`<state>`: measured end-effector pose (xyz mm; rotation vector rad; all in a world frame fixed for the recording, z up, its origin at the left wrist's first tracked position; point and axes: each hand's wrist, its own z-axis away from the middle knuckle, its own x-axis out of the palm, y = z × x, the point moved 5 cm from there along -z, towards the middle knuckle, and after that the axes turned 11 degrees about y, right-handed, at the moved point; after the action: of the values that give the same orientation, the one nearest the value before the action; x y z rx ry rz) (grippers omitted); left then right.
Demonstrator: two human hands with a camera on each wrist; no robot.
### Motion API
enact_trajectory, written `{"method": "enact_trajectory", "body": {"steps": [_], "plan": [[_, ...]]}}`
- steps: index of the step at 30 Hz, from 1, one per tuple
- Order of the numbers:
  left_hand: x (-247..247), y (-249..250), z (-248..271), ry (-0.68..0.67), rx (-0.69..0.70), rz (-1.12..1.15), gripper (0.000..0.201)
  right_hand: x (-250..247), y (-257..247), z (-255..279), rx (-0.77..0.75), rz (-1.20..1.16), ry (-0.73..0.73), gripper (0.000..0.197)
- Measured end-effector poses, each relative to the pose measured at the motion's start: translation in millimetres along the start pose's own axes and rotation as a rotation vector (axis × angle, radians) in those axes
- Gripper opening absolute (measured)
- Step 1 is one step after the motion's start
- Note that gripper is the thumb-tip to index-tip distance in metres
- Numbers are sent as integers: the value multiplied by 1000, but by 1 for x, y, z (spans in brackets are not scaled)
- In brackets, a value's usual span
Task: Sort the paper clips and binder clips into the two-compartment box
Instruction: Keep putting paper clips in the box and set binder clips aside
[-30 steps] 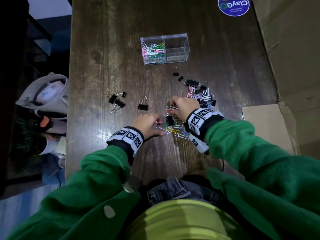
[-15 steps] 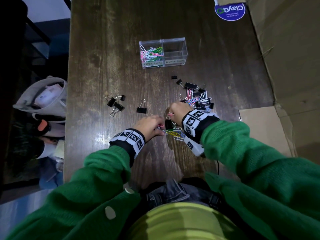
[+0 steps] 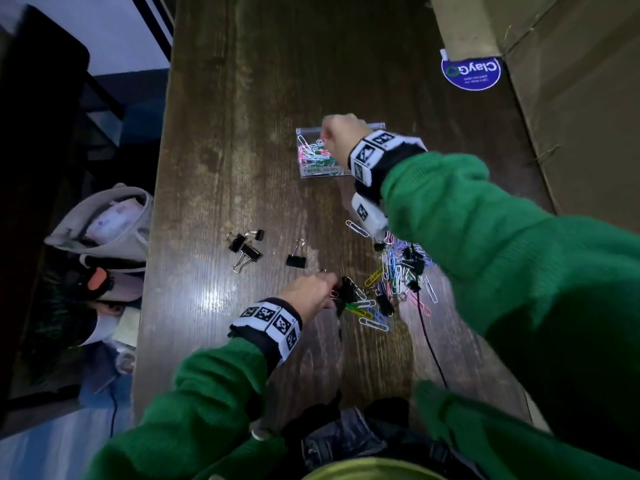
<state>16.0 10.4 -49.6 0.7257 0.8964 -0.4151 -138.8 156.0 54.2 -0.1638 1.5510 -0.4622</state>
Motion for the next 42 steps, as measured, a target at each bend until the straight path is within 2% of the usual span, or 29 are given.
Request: {"method": "enact_trajectory", "body": {"steps": [2,5,7,11,12,13,17,19,23,25,29,32,35,38,42], "plan": [[0,-2,-2,-12,9,-6,31,5,-3,-15,13,-27,-20,23],[-2,-10,-3,2,-10,32,22,15,-2,-26,42,-105,-56,46],[-6,-17,-2,53,-50,78,16,14,1,-25,59,-178,-22,56],[-22,-15,-2,151,-82,93,21,9,22,-2,89,-301,166,26],[-24,-14,-3,165,-79,97,20,13,31,10,116,-286,175,23],[-24,-12,-5,172,-70,101,19,20,39,23,131,-258,151,23],[-11,-4,-11,113,-42,90,21,61,58,78,119,-59,-112,18],[-8,1,-12,131,-38,79,23,73,62,95,111,-10,-173,25],[-3,3,-13,155,-59,89,24,78,65,108,210,-48,-158,14],[-2,2,-13,177,-66,105,23,79,67,112,228,-46,-176,15],[0,3,-10,127,-50,119,42,72,63,121,86,-15,-187,16],[1,0,-6,64,-30,64,28,67,70,135,92,-122,-186,20],[-8,-6,-4,68,-47,59,21,61,78,154,110,-196,-232,15],[-39,-7,-10,151,-78,163,21,54,82,169,59,-31,-252,10],[-110,-11,-42,419,-86,103,17,56,81,175,-39,60,-276,17]]}}
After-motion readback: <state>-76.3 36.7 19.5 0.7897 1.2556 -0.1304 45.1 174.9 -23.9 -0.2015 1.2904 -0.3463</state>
